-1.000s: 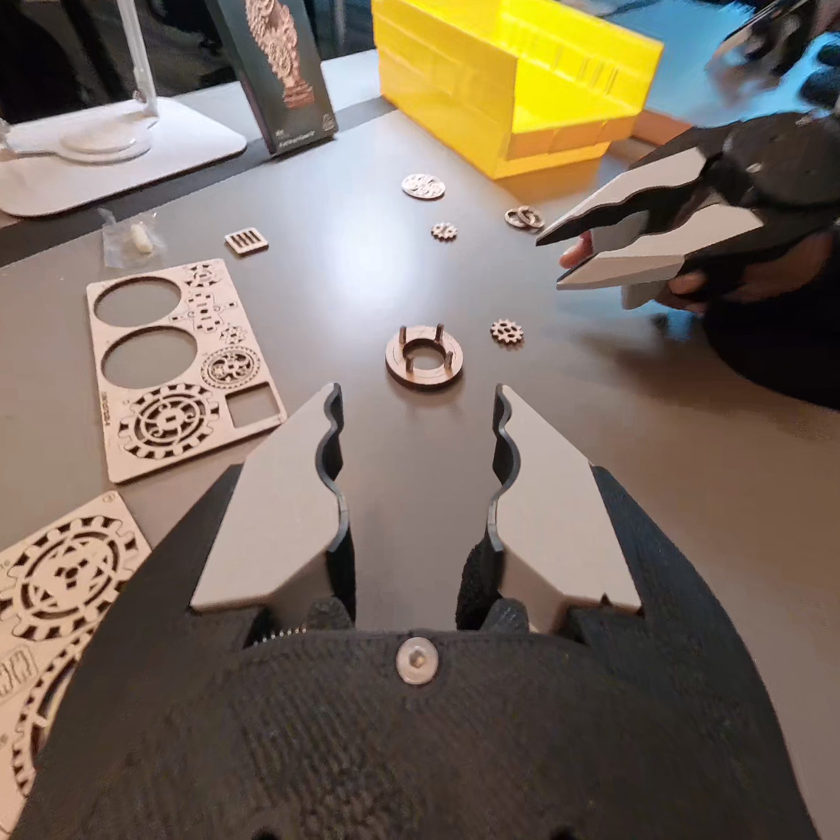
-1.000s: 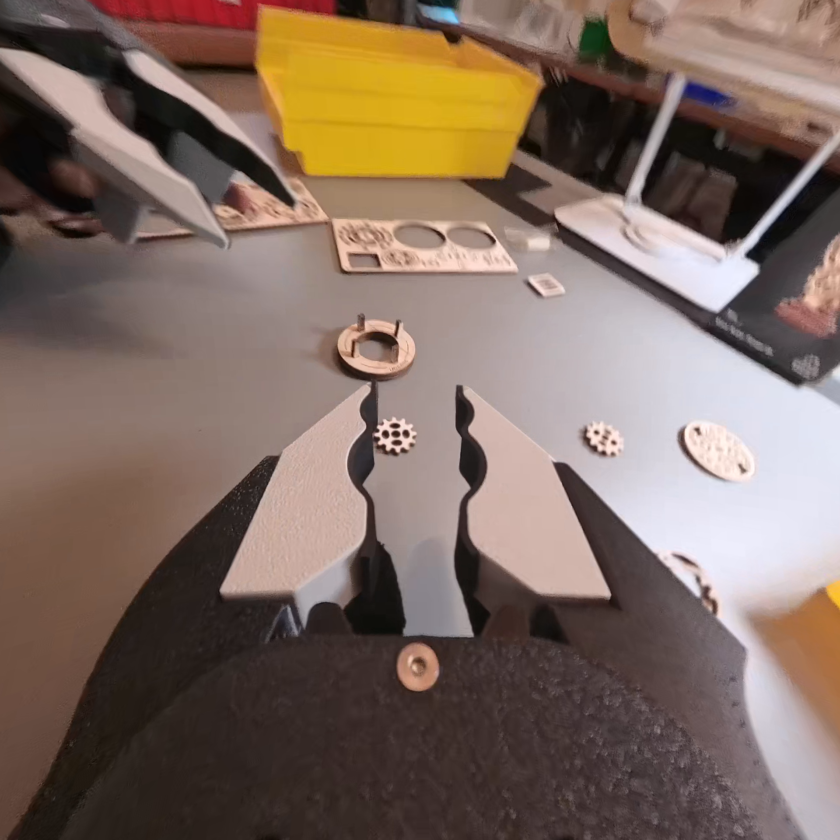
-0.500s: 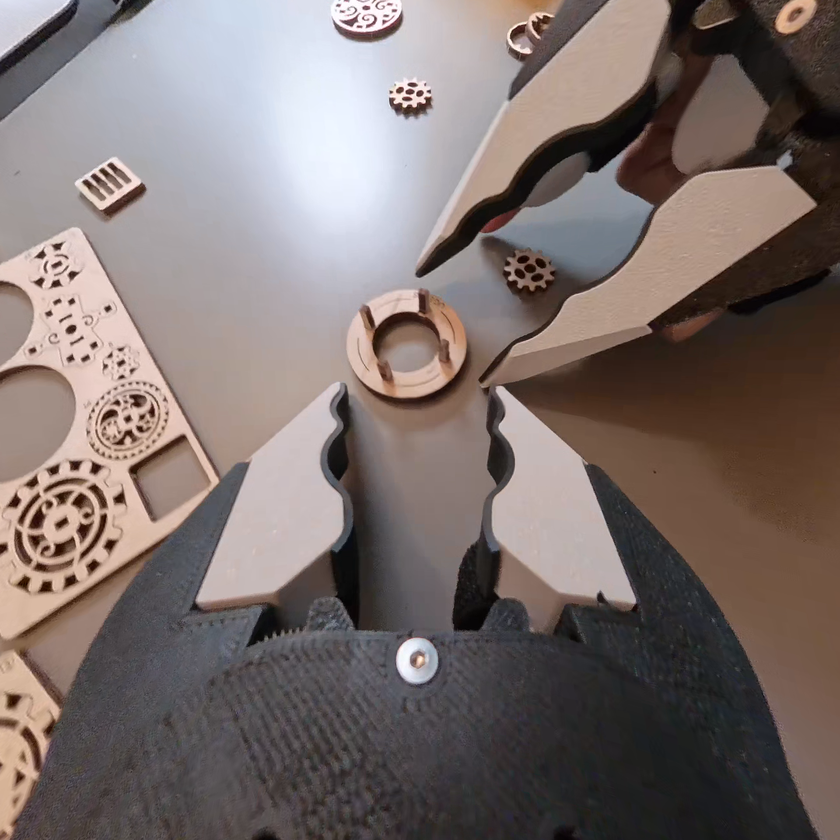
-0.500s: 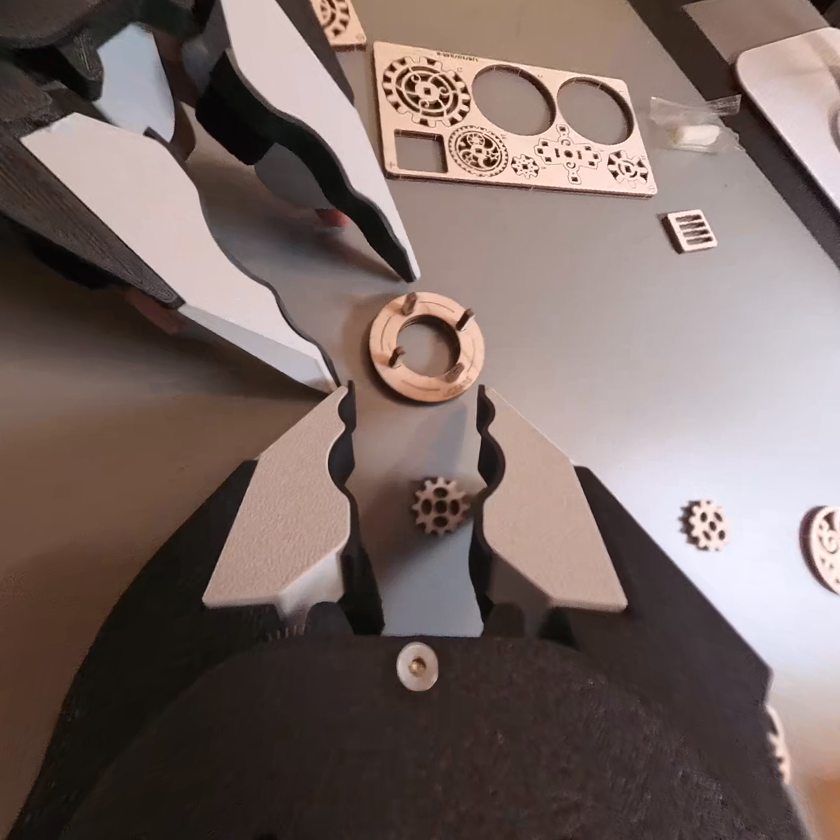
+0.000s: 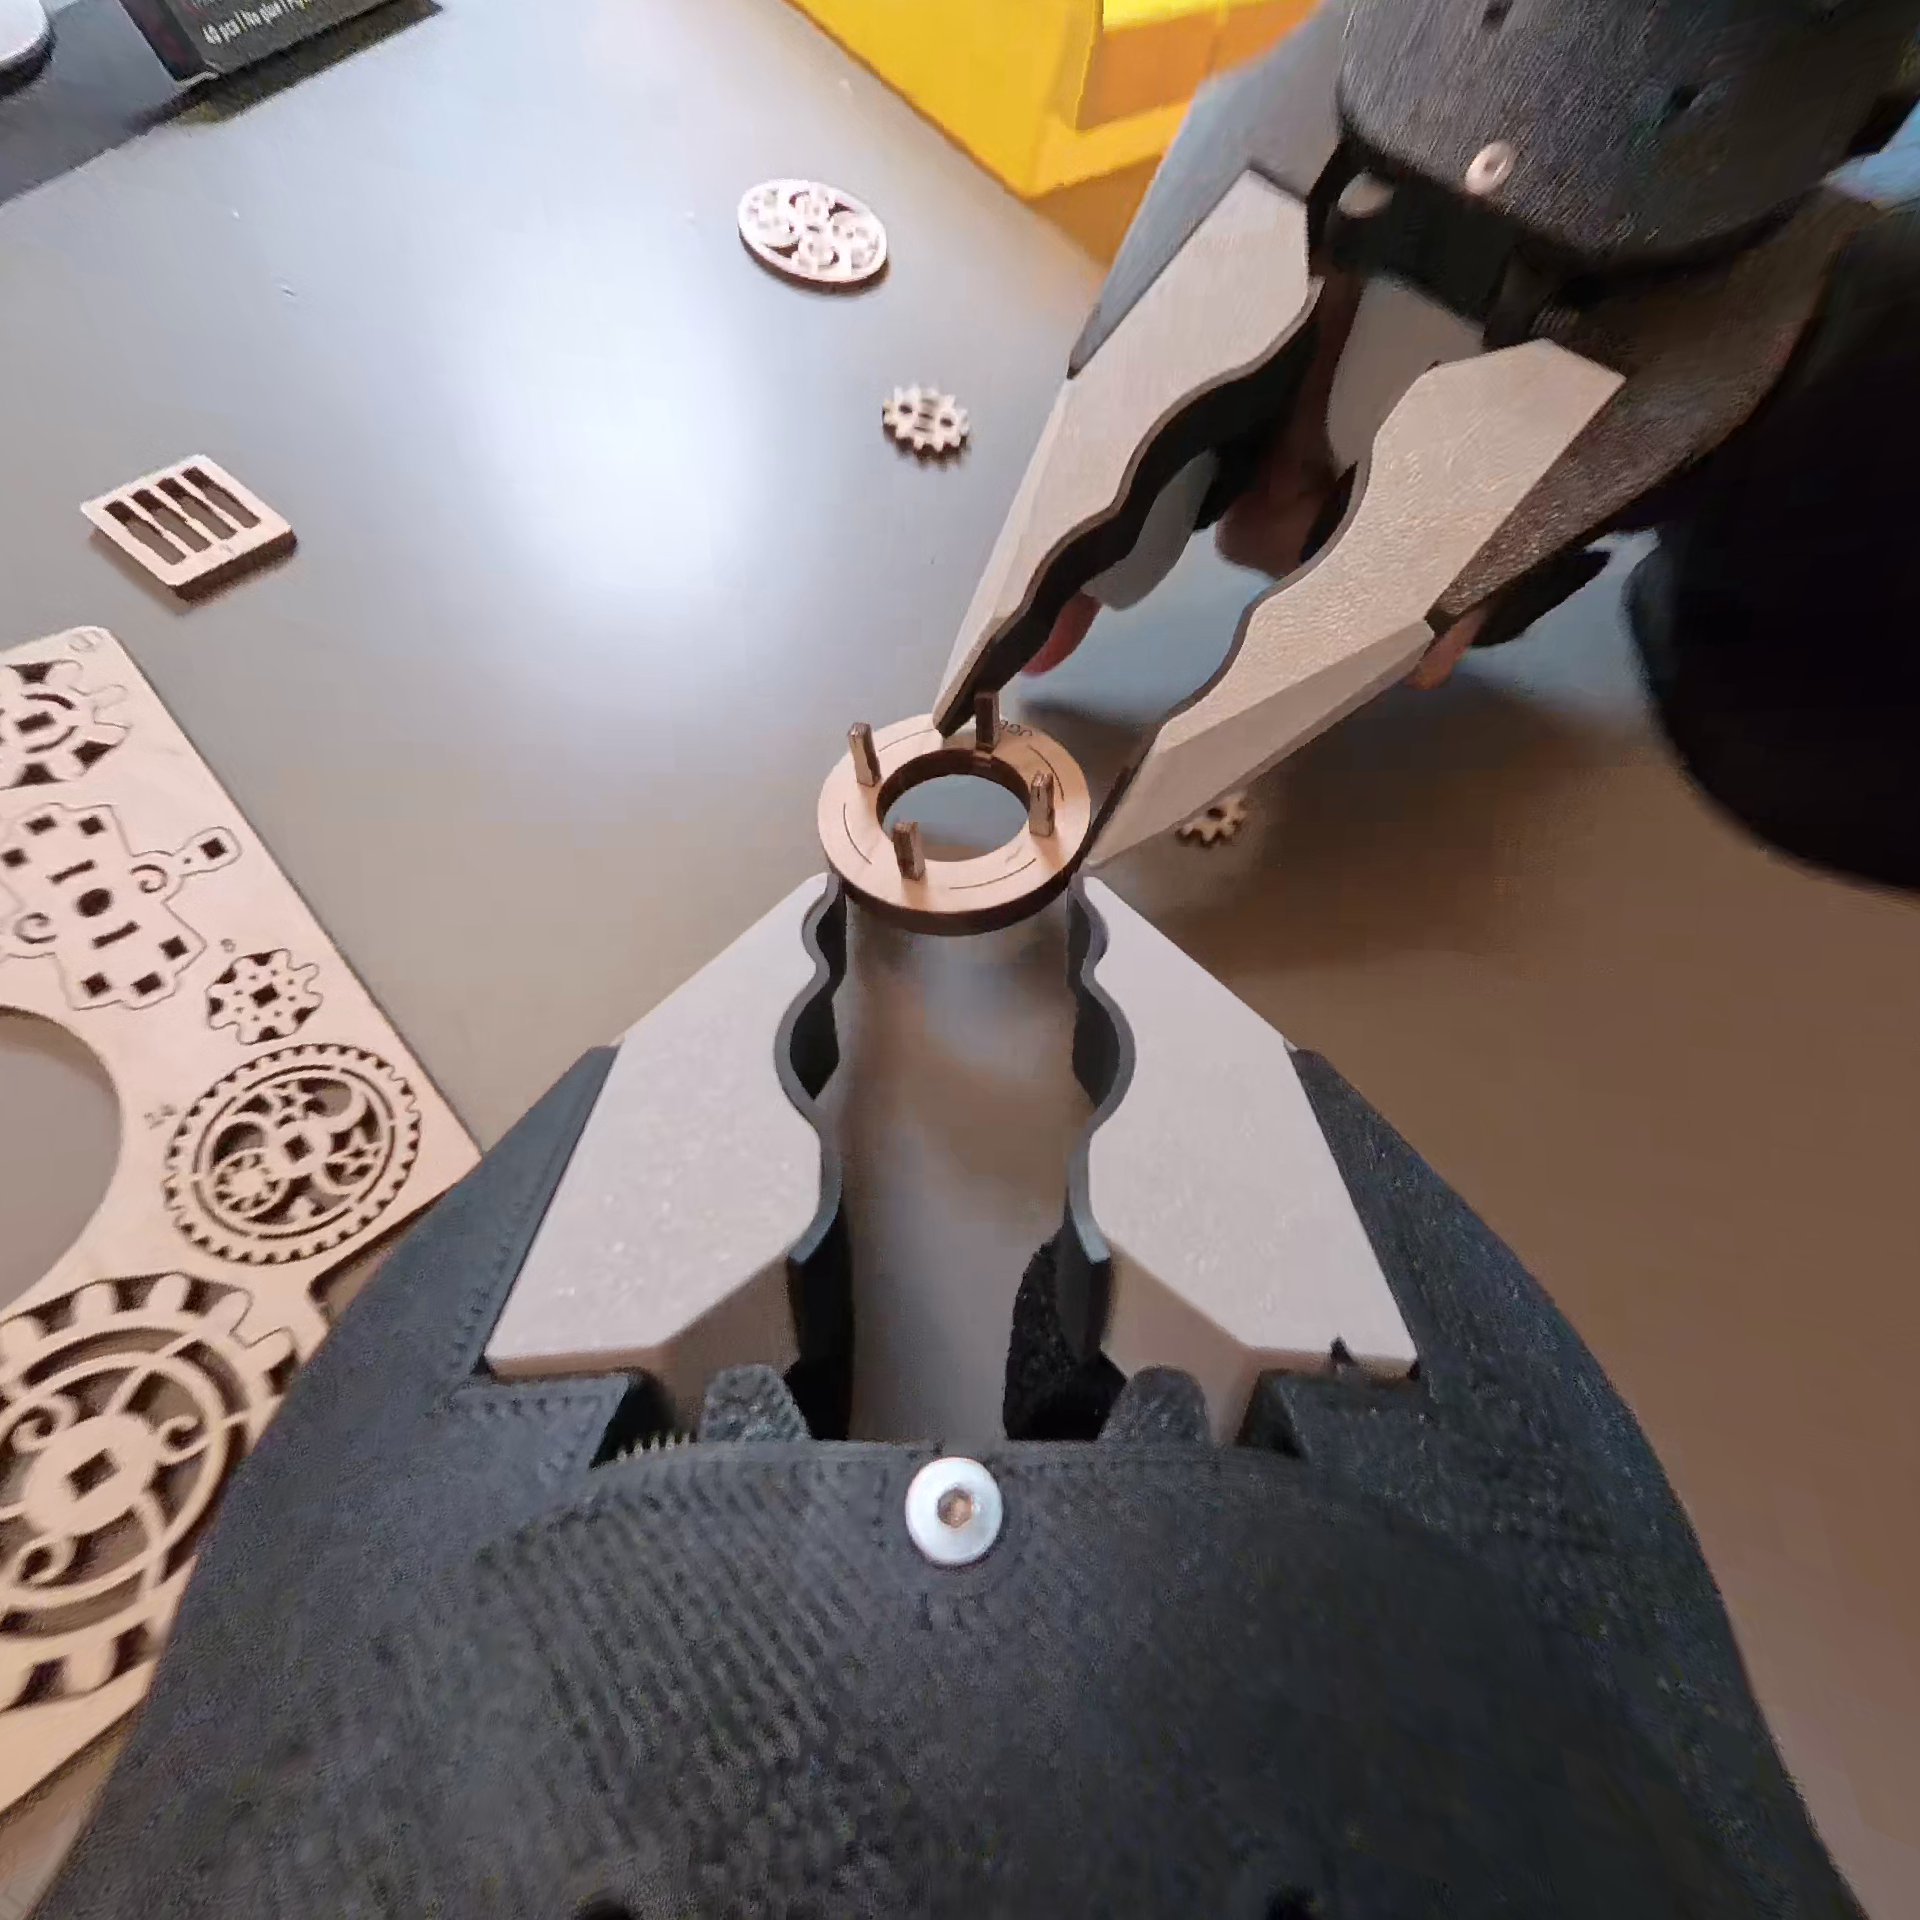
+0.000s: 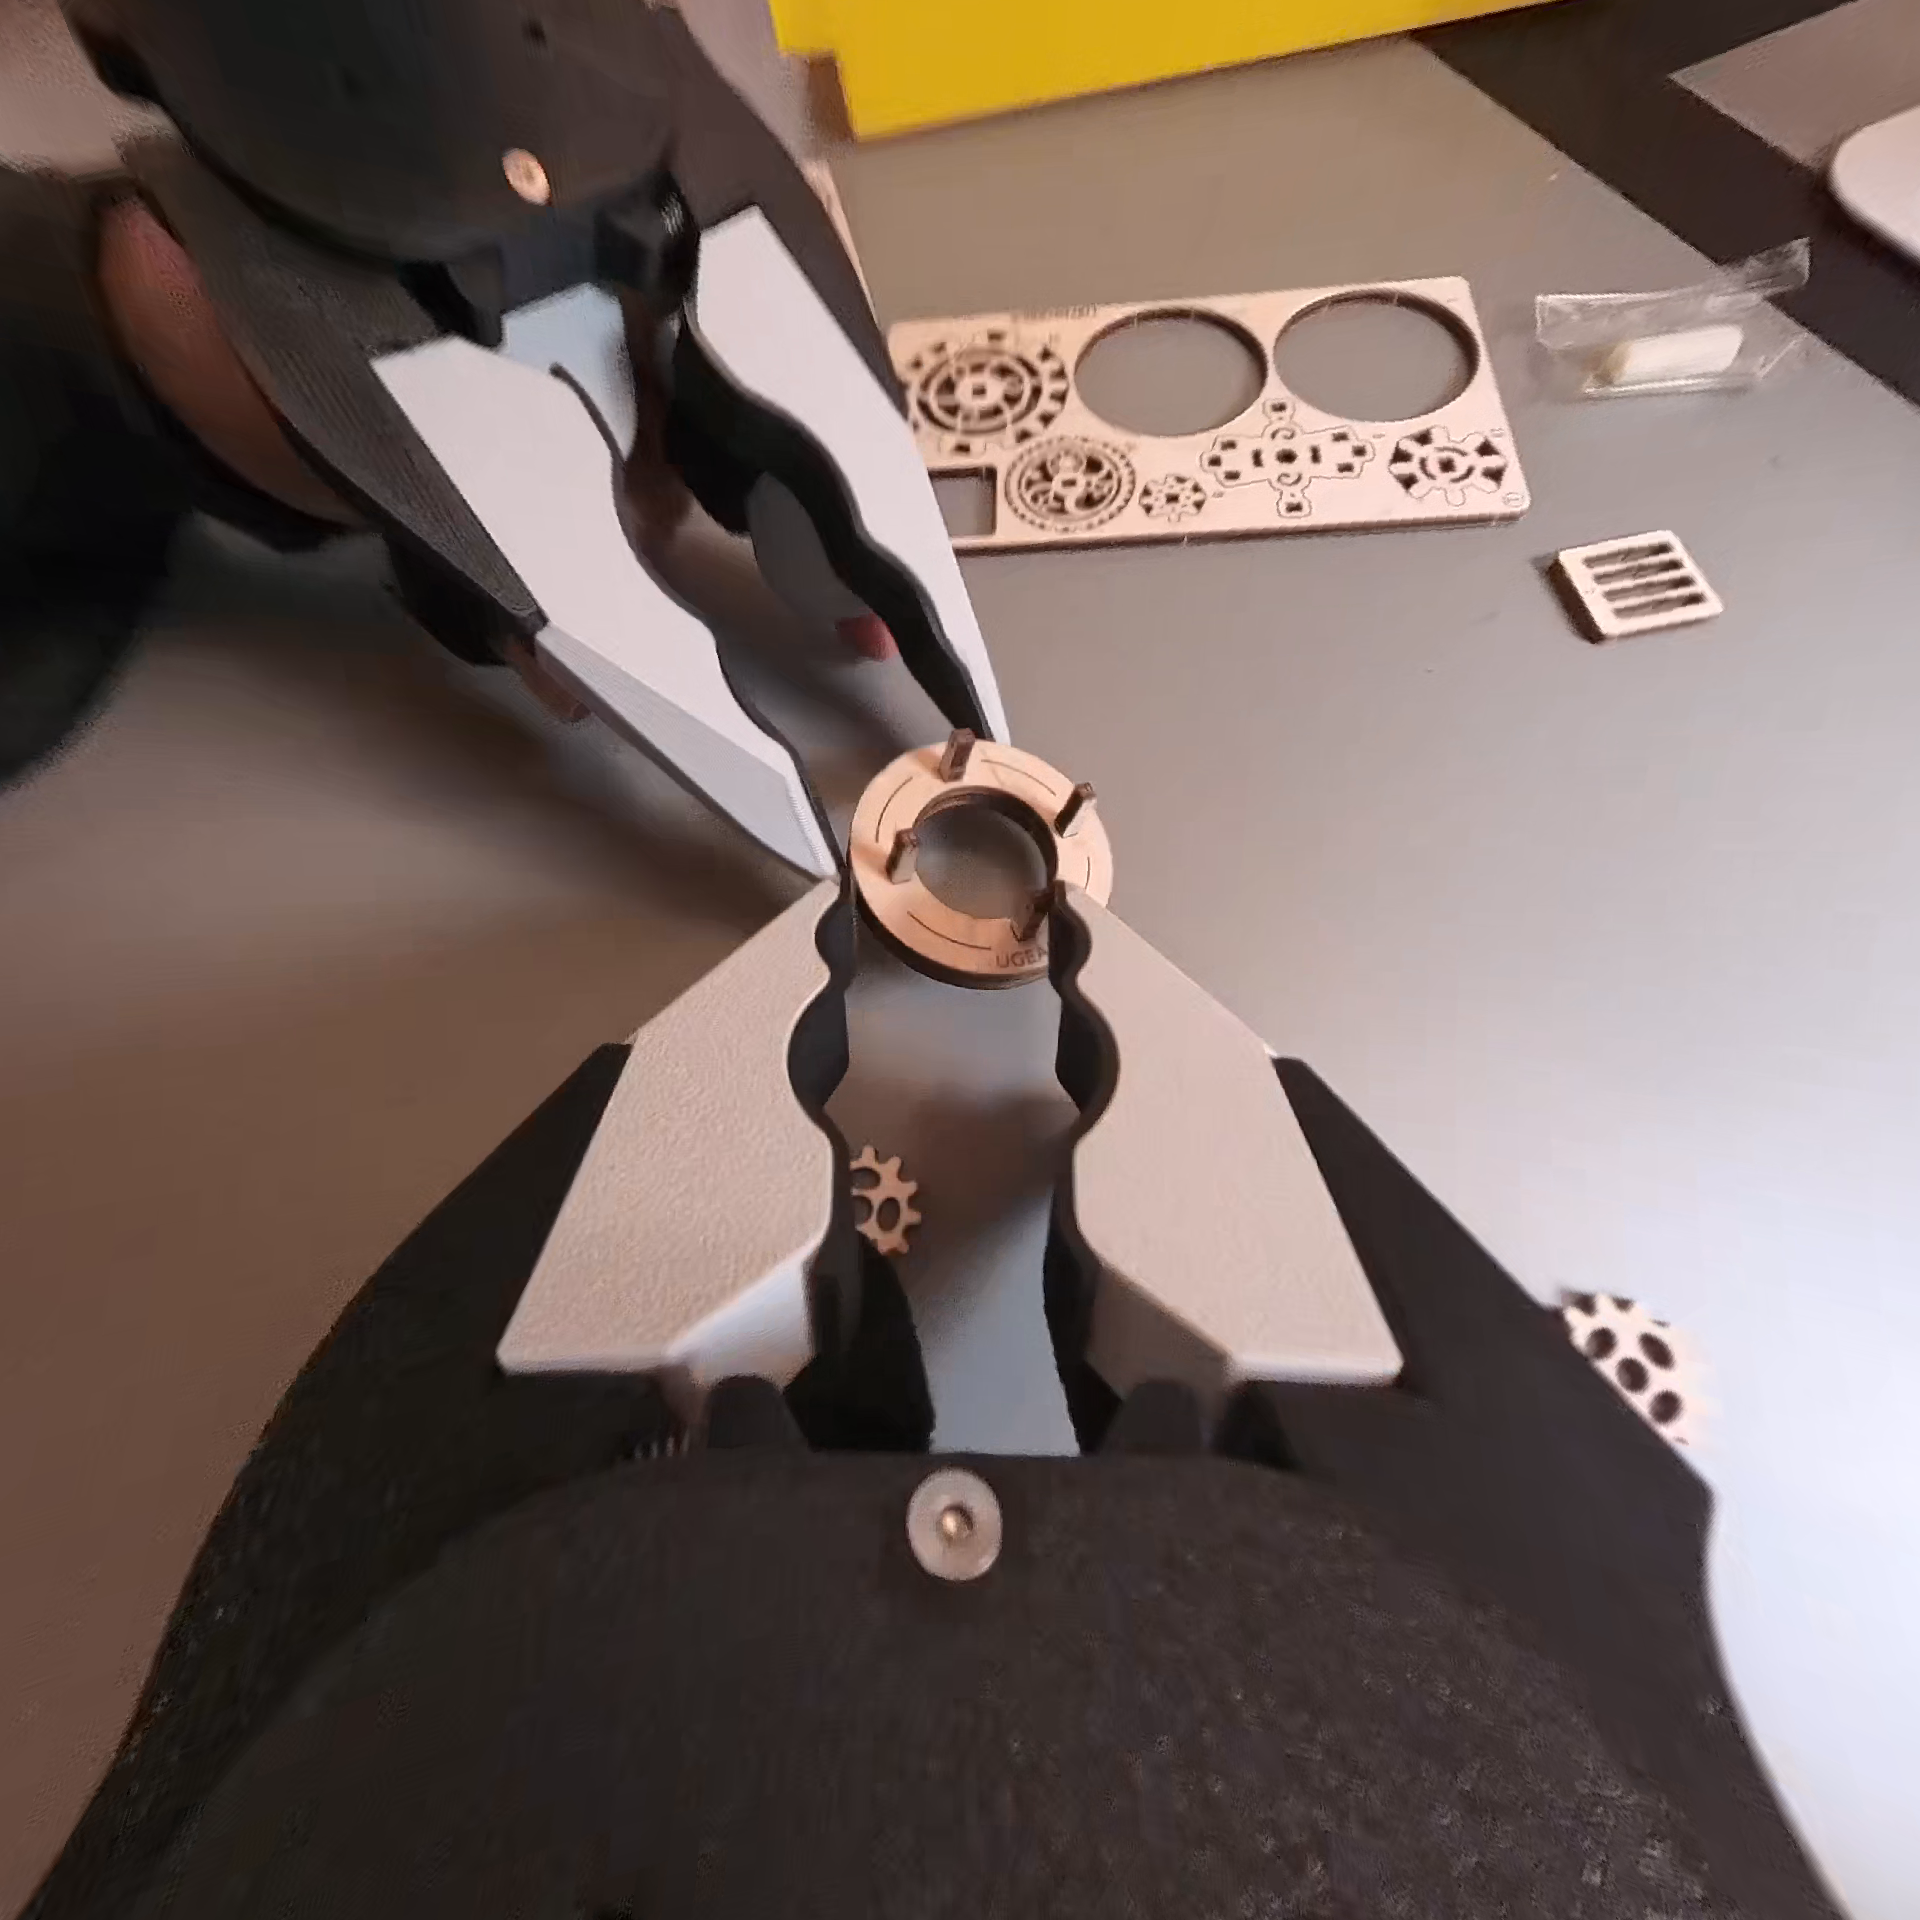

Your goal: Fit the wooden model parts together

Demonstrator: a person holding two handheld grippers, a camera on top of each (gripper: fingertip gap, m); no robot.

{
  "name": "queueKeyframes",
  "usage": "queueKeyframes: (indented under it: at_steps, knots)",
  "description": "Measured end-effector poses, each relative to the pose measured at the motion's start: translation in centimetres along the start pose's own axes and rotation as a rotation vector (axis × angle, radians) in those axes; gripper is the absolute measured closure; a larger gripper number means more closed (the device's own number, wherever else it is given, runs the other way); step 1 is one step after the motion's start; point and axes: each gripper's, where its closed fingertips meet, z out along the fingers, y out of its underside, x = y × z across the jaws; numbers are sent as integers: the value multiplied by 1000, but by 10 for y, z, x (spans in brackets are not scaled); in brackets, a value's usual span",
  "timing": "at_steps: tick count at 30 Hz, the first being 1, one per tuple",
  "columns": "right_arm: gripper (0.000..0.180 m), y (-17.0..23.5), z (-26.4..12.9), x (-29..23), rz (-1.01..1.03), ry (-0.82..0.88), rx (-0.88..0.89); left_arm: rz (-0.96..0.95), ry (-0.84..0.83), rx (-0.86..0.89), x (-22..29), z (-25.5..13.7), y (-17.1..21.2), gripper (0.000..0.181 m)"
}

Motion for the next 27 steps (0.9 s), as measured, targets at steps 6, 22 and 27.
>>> queueKeyframes:
  at_steps: [6,22,27]
  knots:
    - [148,-22,-24,1,329,-247,197,-292,214,149,9,-12,-28,142]
    - [140,4,-14,-21,-187,-38,7,81,25,-94,14,-12,23,120]
    - [146,31,-53,-14,-238,42,-168,178,-35,-112,9,1,24,100]
